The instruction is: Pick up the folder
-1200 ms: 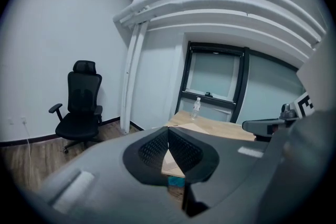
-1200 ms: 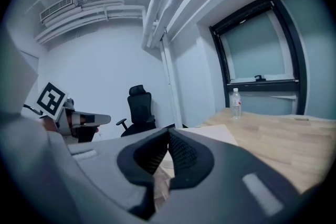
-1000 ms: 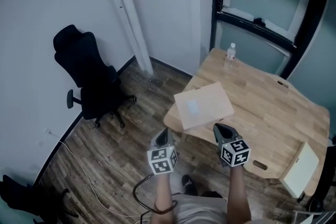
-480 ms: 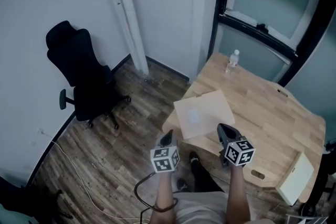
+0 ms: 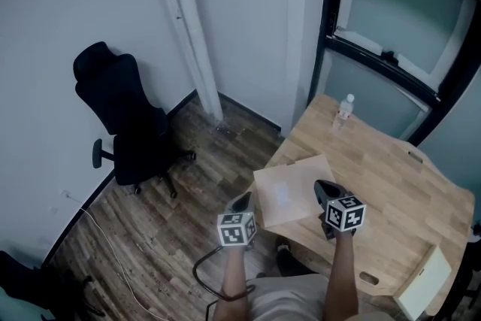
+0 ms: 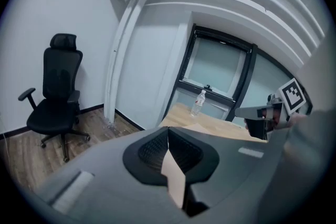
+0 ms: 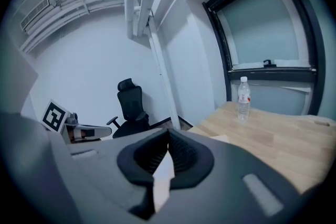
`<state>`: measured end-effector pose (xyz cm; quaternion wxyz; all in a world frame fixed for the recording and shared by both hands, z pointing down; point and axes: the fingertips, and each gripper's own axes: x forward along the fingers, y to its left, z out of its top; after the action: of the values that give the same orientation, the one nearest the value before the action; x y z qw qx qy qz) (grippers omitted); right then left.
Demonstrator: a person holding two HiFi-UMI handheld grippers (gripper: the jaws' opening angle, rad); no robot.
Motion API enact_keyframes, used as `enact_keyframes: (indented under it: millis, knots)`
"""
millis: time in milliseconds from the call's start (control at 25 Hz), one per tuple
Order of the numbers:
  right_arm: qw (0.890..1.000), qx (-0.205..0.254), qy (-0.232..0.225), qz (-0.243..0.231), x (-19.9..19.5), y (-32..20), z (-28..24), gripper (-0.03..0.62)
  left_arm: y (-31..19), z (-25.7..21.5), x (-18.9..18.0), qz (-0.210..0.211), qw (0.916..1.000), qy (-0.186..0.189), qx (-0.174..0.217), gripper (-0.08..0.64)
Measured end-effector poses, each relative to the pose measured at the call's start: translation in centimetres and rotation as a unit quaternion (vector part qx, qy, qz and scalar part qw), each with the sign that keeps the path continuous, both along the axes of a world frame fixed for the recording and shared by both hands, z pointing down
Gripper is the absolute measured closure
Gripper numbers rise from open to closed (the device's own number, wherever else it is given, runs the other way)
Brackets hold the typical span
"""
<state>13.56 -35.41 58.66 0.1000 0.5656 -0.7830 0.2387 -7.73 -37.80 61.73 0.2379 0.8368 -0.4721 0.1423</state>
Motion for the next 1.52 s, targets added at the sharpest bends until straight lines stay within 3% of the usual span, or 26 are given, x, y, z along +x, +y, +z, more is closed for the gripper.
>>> enact_keyframes:
  millis: [320, 480, 640, 800, 960, 1040, 1280, 1520]
  knots:
    - [0.999, -0.042, 0.017, 0.014, 4.6, -3.3, 6.6, 0.589, -2.5, 7.3, 2.9, -0.02, 0.9971, -0.002, -0.073, 0.538]
    - [0.996, -0.082, 0.045, 0.012, 7.4, -3.6, 10.5, 0.535, -3.4, 9.7, 3.7, -0.04, 0.9935, 0.013, -0.105, 0.436]
    - [0.993, -0.109, 0.032, 0.022, 10.1, -4.2, 12.9, 0.486, -4.1, 12.7, 4.4, -0.052, 0.9868, 0.037, -0.149, 0.32]
    - [0.991, -0.13, 0.024, 0.002, 10.5, -4.7, 14.7, 0.401, -4.3, 14.9, 4.9, -0.06, 0.9783, 0.056, -0.19, 0.256]
    - [0.988, -0.154, 0.024, -0.009, 10.5, -5.2, 16.5, 0.239, -4.1, 16.4, 5.3, -0.061, 0.9686, 0.079, -0.228, 0.205]
    - [0.985, -0.17, 0.022, -0.011, 10.6, -5.0, 17.4, 0.202, -3.5, 17.0, 5.5, -0.051, 0.9642, 0.081, -0.247, 0.185]
    - [0.981, -0.191, -0.033, -0.015, 10.5, -5.2, 19.0, 0.192, -2.3, 18.5, 7.0, -0.027, 0.9534, 0.093, -0.286, 0.167]
    - [0.966, -0.235, -0.101, -0.033, 9.8, -4.9, 21.3, 0.192, -2.6, 19.0, 7.3, -0.041, 0.9539, 0.095, -0.282, 0.169]
